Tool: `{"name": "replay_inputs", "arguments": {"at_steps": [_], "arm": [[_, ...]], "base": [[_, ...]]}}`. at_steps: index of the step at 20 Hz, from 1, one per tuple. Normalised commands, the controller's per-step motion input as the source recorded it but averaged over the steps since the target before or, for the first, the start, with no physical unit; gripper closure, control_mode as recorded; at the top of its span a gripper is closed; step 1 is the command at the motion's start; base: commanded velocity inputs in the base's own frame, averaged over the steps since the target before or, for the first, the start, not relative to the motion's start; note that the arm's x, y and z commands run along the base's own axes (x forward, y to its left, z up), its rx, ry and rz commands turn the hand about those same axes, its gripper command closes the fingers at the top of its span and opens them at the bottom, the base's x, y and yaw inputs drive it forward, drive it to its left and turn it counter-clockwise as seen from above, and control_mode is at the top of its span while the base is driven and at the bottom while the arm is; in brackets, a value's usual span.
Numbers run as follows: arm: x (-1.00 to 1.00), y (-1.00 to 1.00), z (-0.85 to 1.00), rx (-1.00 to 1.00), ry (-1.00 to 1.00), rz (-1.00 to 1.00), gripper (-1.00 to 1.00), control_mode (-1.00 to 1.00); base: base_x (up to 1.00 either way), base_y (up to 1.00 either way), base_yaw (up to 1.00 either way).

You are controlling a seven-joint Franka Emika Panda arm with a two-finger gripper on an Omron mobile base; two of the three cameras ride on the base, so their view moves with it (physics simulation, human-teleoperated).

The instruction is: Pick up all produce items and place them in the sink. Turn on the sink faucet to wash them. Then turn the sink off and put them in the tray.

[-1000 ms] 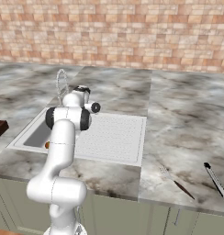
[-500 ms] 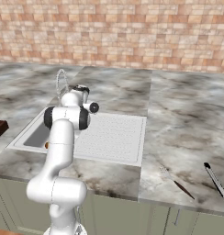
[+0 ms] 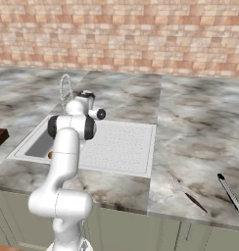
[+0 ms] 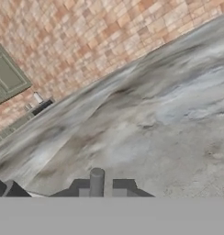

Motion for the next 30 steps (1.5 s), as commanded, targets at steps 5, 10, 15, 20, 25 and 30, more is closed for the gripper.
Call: {"name": "replay_inputs", "arguments": {"at_steps": [5,10,15,20,25,30], "arm": [[0.32,0.77,0.27,-0.01,-0.07,0.19,1.0,-1.0],[0.28,0.84,0.26,-0.04,-0.04,0.17,1.0,-1.0],[0.14,0.34,0.07,-0.06,-0.07,0.11,-1.0,-1.0],[0.2,0.01,0.0,-0.01,-0.02,0.07,-1.0,-1.0],[0.09,-0.19,0.02,0.0,0.0,0.04,-1.0,-1.0],[-0.01,-0.37,0.03,0.0,0.0,0.02,-1.0,-1.0]], "base": [[0.0,0.0,0.0],[0.0,0.0,0.0],[0.0,0.0,0.0],[0.0,0.0,0.0],[0.0,0.0,0.0],[0.0,0.0,0.0]]}}
